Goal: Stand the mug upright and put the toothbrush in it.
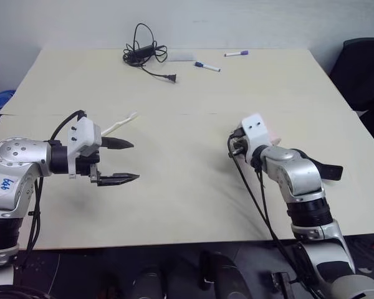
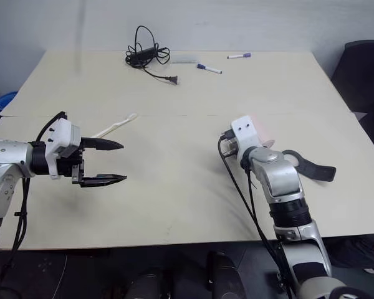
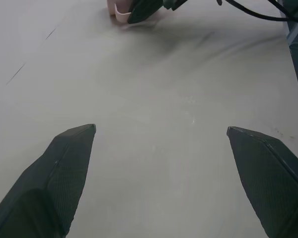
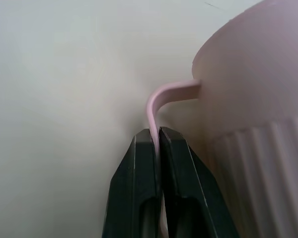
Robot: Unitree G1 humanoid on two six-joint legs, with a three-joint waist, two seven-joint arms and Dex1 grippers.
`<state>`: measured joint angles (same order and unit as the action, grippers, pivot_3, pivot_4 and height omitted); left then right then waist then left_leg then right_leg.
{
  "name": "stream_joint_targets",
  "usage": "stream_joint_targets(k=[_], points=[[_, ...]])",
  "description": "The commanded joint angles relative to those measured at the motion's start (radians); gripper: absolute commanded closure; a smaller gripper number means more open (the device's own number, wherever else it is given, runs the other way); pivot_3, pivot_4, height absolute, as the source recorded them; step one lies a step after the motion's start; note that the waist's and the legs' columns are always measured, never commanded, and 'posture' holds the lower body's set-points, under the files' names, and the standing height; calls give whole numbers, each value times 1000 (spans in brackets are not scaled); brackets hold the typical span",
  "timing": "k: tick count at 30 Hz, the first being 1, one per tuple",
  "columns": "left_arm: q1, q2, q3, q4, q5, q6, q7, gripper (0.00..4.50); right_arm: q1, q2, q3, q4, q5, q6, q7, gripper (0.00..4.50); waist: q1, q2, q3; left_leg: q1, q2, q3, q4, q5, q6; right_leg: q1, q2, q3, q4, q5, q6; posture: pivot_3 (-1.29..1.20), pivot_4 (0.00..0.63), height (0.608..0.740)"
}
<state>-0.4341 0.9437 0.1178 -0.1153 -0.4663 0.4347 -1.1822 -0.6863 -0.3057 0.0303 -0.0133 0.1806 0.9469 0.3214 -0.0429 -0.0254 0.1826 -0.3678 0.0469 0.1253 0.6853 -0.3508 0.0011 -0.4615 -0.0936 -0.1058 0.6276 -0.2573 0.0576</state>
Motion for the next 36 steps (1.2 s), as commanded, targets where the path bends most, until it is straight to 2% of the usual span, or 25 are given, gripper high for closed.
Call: stream_joint_targets(k=[1,3,7,12,16,21,25,26,28,34,36], points=[[-7,15,37,-32,-14,-3,5,0,-41,138,-61,-38,155,-127,93,4474,-9,0,0,0,0,0,0,0,0,0,0,0,0,0,0,0,150,740],[-5,20,44,-31,-15,1,6,0,-53,209,-95,-10,213,-199,137,4474,-15,2,1,0,1,0,-1,0,-2,-1,1,0,1,0,0,0,150,740],[0,39,62,-41,-21,17,5,0,-38,300,-37,114,202,-418,232,4474,-9,3,2,-2,0,-1,-1,1,-2,-2,0,0,0,0,-1,0,150,740],[2,59,80,-63,-33,44,1,0,21,387,-33,272,227,-615,336,4474,-7,3,2,-2,-2,-1,-1,0,0,-1,-2,0,-1,0,0,0,150,740],[-6,68,80,-70,-39,60,-3,0,99,392,-11,280,255,-629,425,4474,-8,3,2,-2,-2,-1,-1,0,0,-1,-1,0,0,0,0,0,150,740],[-19,69,62,-74,-42,69,-20,0,220,341,13,115,298,-547,439,4474,-7,3,1,-1,-1,-2,-1,0,0,0,-1,1,0,0,0,0,150,740],[-45,50,29,-67,-43,73,-29,0,301,268,40,-20,307,-475,441,3486,-2,3,2,-1,-1,-2,0,0,-1,0,-1,1,1,0,0,0,150,740],[-53,40,16,-69,-47,75,-34,0,316,253,46,-47,298,-472,432,2812,3,3,2,-1,-1,-2,0,0,-1,0,-1,1,0,0,0,0,150,740],[-69,24,-7,-68,-48,74,-38,0,340,234,46,-78,286,-474,409,2511,5,3,2,0,-1,0,0,0,-1,-1,0,0,1,0,0,0,150,740],[-56,21,-1,-67,-47,78,-35,0,380,133,103,-174,206,-448,374,551,15,3,2,0,-2,-1,0,0,-1,-1,0,0,1,0,0,0,150,740],[-24,32,30,-78,-55,89,-24,0,384,62,129,-216,167,-422,374,551,13,3,2,0,-1,-1,0,0,-1,-1,0,0,1,0,0,0,150,740]])
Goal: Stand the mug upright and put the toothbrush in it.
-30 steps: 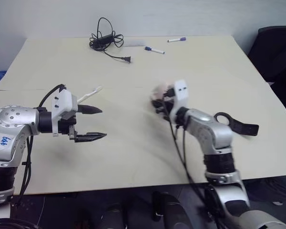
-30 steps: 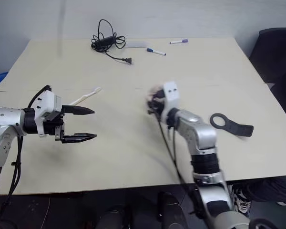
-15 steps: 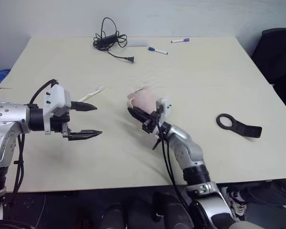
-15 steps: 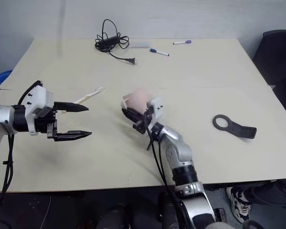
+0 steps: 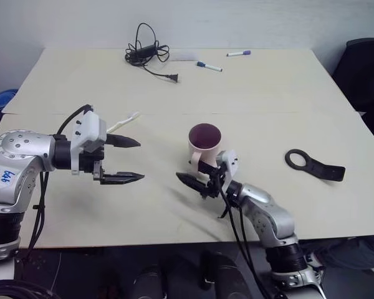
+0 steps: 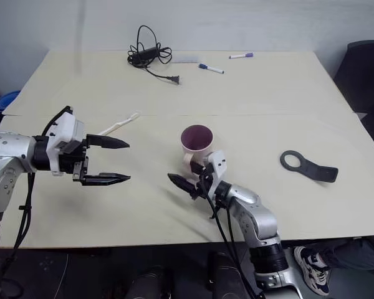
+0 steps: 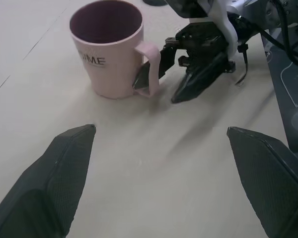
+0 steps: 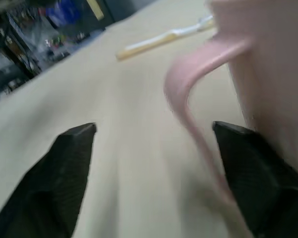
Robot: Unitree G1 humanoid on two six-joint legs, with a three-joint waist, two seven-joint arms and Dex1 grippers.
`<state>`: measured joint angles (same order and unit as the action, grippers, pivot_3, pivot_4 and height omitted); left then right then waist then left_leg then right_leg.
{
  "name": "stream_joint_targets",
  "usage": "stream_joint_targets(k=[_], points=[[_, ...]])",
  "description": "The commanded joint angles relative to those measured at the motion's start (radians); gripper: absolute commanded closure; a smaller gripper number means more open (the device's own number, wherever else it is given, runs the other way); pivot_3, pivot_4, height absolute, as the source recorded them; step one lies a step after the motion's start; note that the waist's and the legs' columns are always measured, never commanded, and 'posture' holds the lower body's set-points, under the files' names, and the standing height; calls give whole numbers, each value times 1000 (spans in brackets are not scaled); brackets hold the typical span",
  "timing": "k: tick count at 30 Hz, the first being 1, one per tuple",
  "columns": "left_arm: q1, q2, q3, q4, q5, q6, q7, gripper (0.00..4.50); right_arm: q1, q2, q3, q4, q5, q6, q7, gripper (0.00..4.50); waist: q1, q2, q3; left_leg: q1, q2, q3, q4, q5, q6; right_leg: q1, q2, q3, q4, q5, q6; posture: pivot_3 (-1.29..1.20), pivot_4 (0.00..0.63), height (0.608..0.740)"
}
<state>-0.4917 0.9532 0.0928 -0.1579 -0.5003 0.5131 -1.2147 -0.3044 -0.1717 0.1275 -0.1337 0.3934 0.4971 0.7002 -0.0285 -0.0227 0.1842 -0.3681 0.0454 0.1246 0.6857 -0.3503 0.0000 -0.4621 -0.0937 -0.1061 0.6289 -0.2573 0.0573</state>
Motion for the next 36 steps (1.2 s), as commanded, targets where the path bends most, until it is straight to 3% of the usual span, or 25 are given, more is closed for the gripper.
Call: stream_joint_targets(k=[1,7,12,16,19,23,27,30,32,36], points=[[55,29,77,-45,-26,20,17,0,4,-111,42,-119,-65,40,0,551,-2,0,0,0,0,0,0,0,0,0,0,0,0,0,0,0,150,740],[351,81,369,-159,-28,96,63,0,24,-413,-31,-294,-25,176,99,551,1,0,0,-1,1,-1,0,0,0,0,-1,1,-1,0,0,0,150,740],[709,67,780,-154,87,94,25,0,40,-692,-292,-367,209,226,362,551,1,0,0,0,1,0,1,-1,2,0,-1,-1,-2,0,0,0,150,740],[829,67,967,-83,120,75,14,0,-41,-787,-429,-322,371,304,414,551,4,-1,0,3,2,-2,1,-2,3,4,-1,-4,-6,-1,-1,0,150,740],[855,75,1004,-40,127,43,7,0,-91,-808,-441,-304,396,314,405,551,10,0,0,8,2,-4,1,-6,6,9,-4,-2,-7,-1,-3,0,150,740],[739,154,873,47,112,-5,31,0,-122,-806,-415,-289,368,284,373,551,26,0,0,13,4,-5,0,-9,4,14,-6,-1,-8,-2,-5,0,150,740],[354,248,477,253,144,-96,42,0,-145,-810,-442,-312,402,312,328,551,50,1,1,14,2,-5,0,-6,1,15,-5,-1,-5,-2,-5,0,150,740],[30,211,210,475,262,-208,17,0,-154,-812,-466,-344,432,335,284,551,51,2,1,15,1,-1,0,-7,1,15,-2,-3,-5,-1,-4,0,150,740],[-246,126,29,708,407,-298,41,0,-147,-812,-498,-386,464,357,239,551,52,2,1,14,0,2,-1,-6,1,14,0,-5,-3,-1,-2,0,150,740],[-624,-33,-162,1138,606,-432,167,0,-125,-811,-580,-479,542,411,126,551,53,-2,0,10,-3,10,2,-5,2,13,2,-10,-4,0,-1,0,150,740]])
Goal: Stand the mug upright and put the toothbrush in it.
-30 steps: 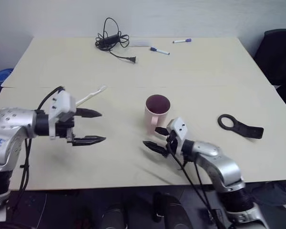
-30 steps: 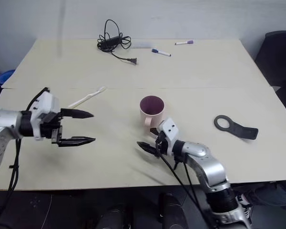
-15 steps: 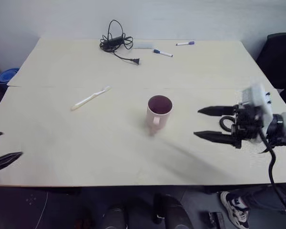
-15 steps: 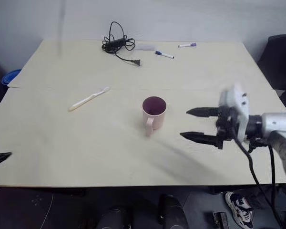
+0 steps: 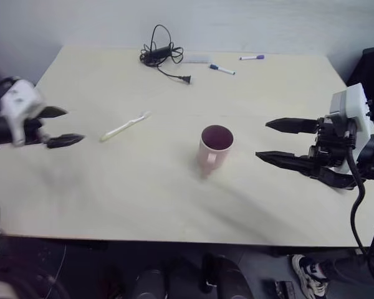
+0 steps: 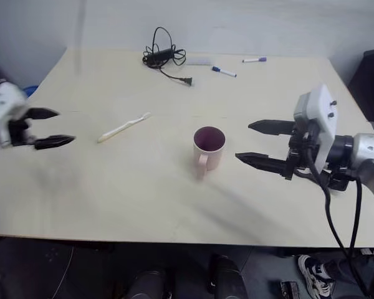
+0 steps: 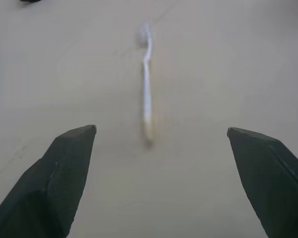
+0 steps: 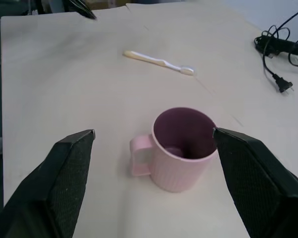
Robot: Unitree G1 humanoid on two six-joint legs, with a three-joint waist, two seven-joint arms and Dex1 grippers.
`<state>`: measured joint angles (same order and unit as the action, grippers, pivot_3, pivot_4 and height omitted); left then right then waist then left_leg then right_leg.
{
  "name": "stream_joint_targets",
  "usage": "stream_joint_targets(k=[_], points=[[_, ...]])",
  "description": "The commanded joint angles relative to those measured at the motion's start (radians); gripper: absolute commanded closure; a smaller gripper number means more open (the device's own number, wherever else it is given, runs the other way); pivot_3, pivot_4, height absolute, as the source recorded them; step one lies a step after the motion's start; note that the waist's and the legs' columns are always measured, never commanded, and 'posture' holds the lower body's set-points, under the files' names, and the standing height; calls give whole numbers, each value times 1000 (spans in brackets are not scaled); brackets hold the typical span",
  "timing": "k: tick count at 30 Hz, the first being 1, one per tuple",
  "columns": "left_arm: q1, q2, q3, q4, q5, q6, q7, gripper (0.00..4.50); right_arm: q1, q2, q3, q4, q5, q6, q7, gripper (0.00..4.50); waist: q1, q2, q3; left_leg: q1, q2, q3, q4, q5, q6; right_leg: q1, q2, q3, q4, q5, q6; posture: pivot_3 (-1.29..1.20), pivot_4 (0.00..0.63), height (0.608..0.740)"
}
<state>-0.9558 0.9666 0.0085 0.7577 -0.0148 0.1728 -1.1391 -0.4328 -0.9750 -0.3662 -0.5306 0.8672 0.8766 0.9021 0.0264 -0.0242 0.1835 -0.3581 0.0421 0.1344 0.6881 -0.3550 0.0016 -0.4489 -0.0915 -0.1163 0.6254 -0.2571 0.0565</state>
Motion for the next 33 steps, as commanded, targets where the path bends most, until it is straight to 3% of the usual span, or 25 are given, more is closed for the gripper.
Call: stream_joint_targets(k=[1,8,19,33], points=[[-219,-83,-101,309,147,-117,128,0,14,-8,-112,-106,93,46,-106,551,-4,-1,0,-2,0,0,1,0,1,-1,0,0,-2,1,1,0,150,740],[-346,-271,-137,559,222,-145,305,0,115,-31,-253,-220,213,105,-256,551,-14,-3,1,-2,0,6,3,-5,6,-1,-3,-1,-4,2,4,0,150,740],[-304,-366,-100,615,259,-19,504,0,204,-107,-401,-258,383,121,-403,551,-20,-6,3,-2,4,5,9,-6,8,-1,-5,0,0,3,5,0,150,740],[-282,-370,-19,612,245,53,474,4012,258,-178,-456,-236,461,95,-423,510,-24,-6,2,2,5,5,10,-6,9,1,-5,3,1,3,5,0,150,740]])
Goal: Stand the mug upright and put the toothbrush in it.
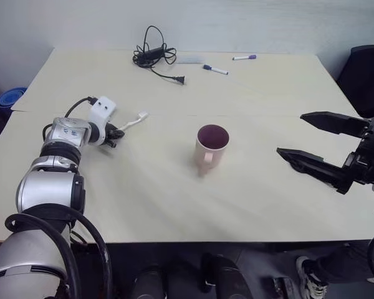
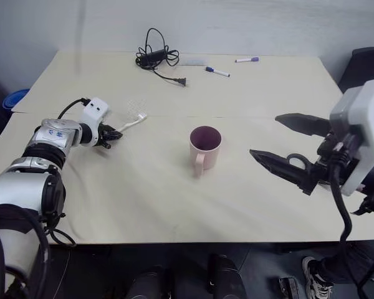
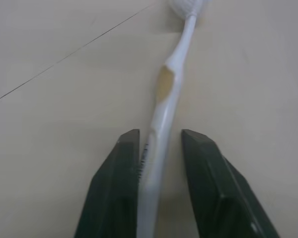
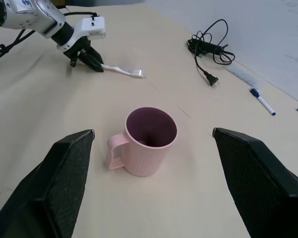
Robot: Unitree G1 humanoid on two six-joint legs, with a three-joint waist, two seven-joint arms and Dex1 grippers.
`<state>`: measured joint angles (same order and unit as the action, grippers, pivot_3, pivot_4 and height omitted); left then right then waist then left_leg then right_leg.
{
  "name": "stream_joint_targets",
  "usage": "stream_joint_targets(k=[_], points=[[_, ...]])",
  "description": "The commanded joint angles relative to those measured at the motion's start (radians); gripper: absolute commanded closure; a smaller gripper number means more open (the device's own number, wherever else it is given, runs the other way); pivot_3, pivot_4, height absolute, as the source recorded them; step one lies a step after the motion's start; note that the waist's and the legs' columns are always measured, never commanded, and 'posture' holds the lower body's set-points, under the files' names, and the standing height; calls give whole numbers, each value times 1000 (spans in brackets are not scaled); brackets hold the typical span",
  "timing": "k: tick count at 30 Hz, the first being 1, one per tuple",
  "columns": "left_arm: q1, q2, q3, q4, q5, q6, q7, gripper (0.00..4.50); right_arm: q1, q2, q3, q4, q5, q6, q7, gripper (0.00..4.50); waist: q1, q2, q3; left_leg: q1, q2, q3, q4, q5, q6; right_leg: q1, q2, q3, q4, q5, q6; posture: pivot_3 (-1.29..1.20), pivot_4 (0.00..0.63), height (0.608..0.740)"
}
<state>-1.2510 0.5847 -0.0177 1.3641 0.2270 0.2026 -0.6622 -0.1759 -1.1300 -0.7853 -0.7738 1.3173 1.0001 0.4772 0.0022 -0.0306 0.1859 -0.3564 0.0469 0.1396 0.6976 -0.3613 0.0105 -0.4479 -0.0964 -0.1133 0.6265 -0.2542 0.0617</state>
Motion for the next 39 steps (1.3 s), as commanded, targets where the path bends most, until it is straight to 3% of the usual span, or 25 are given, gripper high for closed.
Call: stream_joint_targets(k=[1,7,14,18,20,23,26,28,31,39], points=[[12,13,9,5,3,27,-10,4257,3,-22,-34,9,7,-33,2,510,0,0,0,0,0,0,0,0,0,0,0,0,0,0,0,0,150,740],[-13,2,46,-5,-34,33,-73,4303,20,-11,-19,8,-12,-57,4,510,1,0,0,0,0,1,0,0,0,0,0,0,0,0,0,0,150,740],[-144,-102,252,-84,-271,-17,-133,4303,67,3,-32,11,-20,-71,-4,510,29,-3,2,-5,0,0,4,-1,1,0,-1,-2,-1,1,2,0,150,740],[-136,-218,314,-265,-417,20,-214,4303,96,23,-28,9,-38,-83,-27,510,24,-3,2,-11,-2,-1,7,-2,4,-2,-1,-3,-5,4,6,0,150,740],[-69,-292,323,-464,-502,81,-220,4303,118,34,-27,10,-57,-85,-37,510,24,-3,1,-11,-3,-1,7,-2,4,-2,-1,-2,-7,4,7,0,150,740],[89,-434,265,-847,-608,219,-175,4303,175,64,-42,5,-71,-78,-40,510,24,-2,1,-10,-3,-1,7,-2,5,-1,-1,-1,-7,5,9,0,150,740],[211,-510,204,-1032,-634,264,-129,4303,216,81,-57,-3,-66,-79,-47,342,22,-2,1,-10,-2,-1,9,-2,5,-1,0,2,-6,6,9,0,150,740],[273,-534,164,-1063,-623,235,-124,4303,228,89,-65,6,-24,-73,-74,7,21,-1,1,-8,-3,-4,11,-2,5,-1,2,5,-5,6,9,0,150,740],[312,-557,126,-1057,-603,174,-105,4303,244,85,-75,-1,-27,-78,-84,7,23,-1,1,-2,-2,-5,10,-2,5,3,2,8,-8,6,9,0,150,740],[356,-558,75,-1041,-599,82,-102,4303,251,76,-64,-7,-37,-89,-93,7,26,-1,1,-4,-2,-5,10,-4,8,3,1,8,-8,7,9,0,150,740]])
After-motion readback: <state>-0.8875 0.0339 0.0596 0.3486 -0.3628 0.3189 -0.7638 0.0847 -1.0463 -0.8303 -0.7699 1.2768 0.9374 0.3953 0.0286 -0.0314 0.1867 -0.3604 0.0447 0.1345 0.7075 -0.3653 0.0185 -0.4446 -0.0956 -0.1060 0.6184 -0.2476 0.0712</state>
